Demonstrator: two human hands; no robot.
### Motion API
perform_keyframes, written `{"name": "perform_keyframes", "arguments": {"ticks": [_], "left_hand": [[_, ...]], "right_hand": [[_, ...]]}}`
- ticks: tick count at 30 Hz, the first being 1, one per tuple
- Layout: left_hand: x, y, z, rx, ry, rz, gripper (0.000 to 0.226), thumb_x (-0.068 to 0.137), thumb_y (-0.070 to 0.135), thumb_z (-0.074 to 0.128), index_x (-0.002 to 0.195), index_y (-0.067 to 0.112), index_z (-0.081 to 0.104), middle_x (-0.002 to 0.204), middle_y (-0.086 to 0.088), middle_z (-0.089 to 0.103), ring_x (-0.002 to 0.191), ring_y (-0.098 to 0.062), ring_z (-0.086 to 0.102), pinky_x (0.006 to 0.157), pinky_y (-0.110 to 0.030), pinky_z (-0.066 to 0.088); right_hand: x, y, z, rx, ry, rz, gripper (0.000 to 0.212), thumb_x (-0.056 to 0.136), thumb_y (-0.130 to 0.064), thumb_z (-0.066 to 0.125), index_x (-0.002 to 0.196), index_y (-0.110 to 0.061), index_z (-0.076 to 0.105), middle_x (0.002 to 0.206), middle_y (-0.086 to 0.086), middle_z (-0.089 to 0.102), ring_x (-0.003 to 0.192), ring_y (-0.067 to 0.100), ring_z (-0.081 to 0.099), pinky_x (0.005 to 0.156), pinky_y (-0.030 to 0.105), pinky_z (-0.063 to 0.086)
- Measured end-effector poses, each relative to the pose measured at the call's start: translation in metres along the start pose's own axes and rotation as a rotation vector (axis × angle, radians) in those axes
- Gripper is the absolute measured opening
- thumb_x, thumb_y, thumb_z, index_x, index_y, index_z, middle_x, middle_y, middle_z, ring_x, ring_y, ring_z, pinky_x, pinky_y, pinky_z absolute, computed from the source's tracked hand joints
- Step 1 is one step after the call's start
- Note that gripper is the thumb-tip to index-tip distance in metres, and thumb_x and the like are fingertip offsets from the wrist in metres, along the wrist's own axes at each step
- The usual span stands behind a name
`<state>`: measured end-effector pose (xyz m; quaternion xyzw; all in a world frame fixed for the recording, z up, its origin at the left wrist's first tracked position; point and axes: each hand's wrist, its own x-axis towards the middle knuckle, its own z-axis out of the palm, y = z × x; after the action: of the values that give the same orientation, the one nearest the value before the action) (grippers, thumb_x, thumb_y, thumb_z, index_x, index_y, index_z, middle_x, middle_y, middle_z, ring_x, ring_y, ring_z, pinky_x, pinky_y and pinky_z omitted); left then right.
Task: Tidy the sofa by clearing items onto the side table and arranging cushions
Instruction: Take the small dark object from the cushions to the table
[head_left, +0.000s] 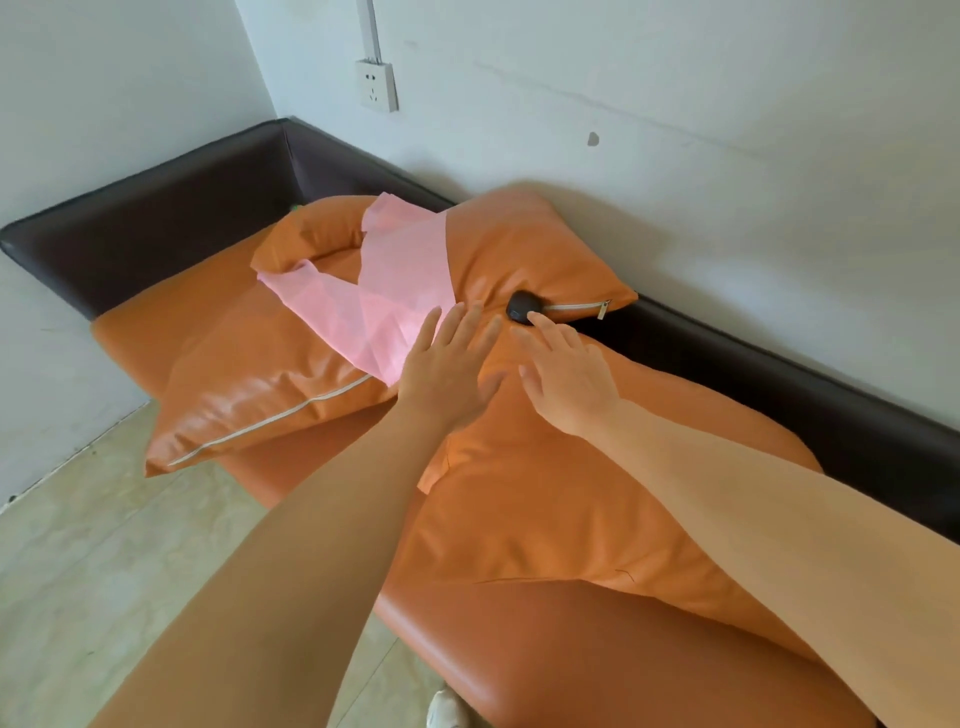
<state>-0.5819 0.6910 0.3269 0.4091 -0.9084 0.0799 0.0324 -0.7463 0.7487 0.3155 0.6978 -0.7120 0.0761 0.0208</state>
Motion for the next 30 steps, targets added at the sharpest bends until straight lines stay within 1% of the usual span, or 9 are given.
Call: {"name": "perform_keyframes", "arguments": {"ticks": [5,9,12,16,18,20,23,26,30], "left_hand": [[0.044,0.002,0.027,0.023,0.025,0.046,0.066,0.096,0.053,0.015,0.151,0.019,0.028,0.16,-0.005,0.023,0.148,-0.024,0.019,0.121,-0.042,0.01],[0.071,0.0,0.051,-0.012,-0.025,0.025,0.068,0.096,0.05,0.011,0.154,0.017,0.017,0.162,-0.004,0.015,0.15,-0.022,0.011,0.122,-0.04,0.005],[0.089,-0.012,0.072,-0.009,-0.086,0.014,0.065,0.099,0.05,0.016,0.155,0.016,0.012,0.163,-0.004,0.01,0.15,-0.02,0.007,0.122,-0.04,0.005],[0.108,-0.019,0.093,-0.044,-0.058,-0.009,0.066,0.097,0.047,0.015,0.145,0.011,0.042,0.152,-0.009,0.04,0.142,-0.024,0.035,0.117,-0.044,0.028],[0.111,-0.02,0.1,-0.067,-0.044,0.008,0.064,0.098,0.045,0.018,0.14,0.01,0.049,0.147,-0.01,0.047,0.137,-0.025,0.043,0.113,-0.046,0.034],[0.114,-0.02,0.102,-0.07,-0.04,0.019,0.062,0.099,0.045,0.019,0.139,0.01,0.051,0.145,-0.01,0.049,0.135,-0.026,0.045,0.111,-0.046,0.036],[0.115,-0.021,0.106,-0.062,-0.025,0.041,0.059,0.099,0.044,0.022,0.136,0.011,0.055,0.144,-0.01,0.05,0.134,-0.026,0.046,0.11,-0.047,0.038],[0.115,-0.022,0.107,-0.069,-0.033,0.042,0.058,0.099,0.044,0.023,0.134,0.012,0.056,0.145,-0.009,0.049,0.135,-0.025,0.045,0.111,-0.046,0.034],[0.113,-0.021,0.103,-0.098,-0.036,0.038,0.057,0.098,0.043,0.024,0.132,0.012,0.059,0.143,-0.01,0.052,0.133,-0.025,0.048,0.109,-0.047,0.04]], "right_hand": [[0.037,0.017,0.017,-0.028,-0.037,0.044,0.049,0.099,-0.03,0.044,0.146,-0.022,0.033,0.155,0.005,0.025,0.134,0.027,0.033,0.088,0.048,0.043],[0.067,0.034,0.039,0.004,-0.044,0.047,0.048,0.099,-0.031,0.042,0.146,-0.024,0.033,0.156,0.005,0.024,0.135,0.028,0.032,0.091,0.048,0.044],[0.089,0.045,0.055,0.031,-0.056,0.055,0.048,0.099,-0.033,0.042,0.145,-0.024,0.034,0.155,0.005,0.025,0.133,0.027,0.034,0.091,0.045,0.045],[0.109,0.054,0.068,0.086,-0.04,0.029,0.045,0.099,-0.033,0.045,0.142,-0.021,0.041,0.148,0.007,0.035,0.128,0.027,0.037,0.087,0.043,0.049],[0.111,0.054,0.071,0.124,-0.043,0.007,0.044,0.098,-0.031,0.049,0.14,-0.019,0.045,0.142,0.008,0.04,0.126,0.028,0.039,0.082,0.043,0.052],[0.113,0.055,0.074,0.184,-0.05,0.017,0.044,0.096,-0.03,0.052,0.138,-0.018,0.046,0.141,0.009,0.041,0.127,0.029,0.037,0.08,0.042,0.053],[0.116,0.055,0.076,0.243,-0.054,0.033,0.043,0.096,-0.028,0.055,0.137,-0.018,0.047,0.142,0.009,0.039,0.128,0.028,0.034,0.086,0.04,0.051],[0.118,0.053,0.077,0.291,-0.047,0.044,0.04,0.095,-0.021,0.056,0.134,-0.016,0.05,0.14,0.011,0.039,0.128,0.029,0.033,0.09,0.041,0.049],[0.113,0.053,0.075,0.327,-0.013,0.029,0.039,0.094,-0.009,0.054,0.133,-0.009,0.054,0.137,0.015,0.044,0.13,0.031,0.036,0.093,0.042,0.048]]}}
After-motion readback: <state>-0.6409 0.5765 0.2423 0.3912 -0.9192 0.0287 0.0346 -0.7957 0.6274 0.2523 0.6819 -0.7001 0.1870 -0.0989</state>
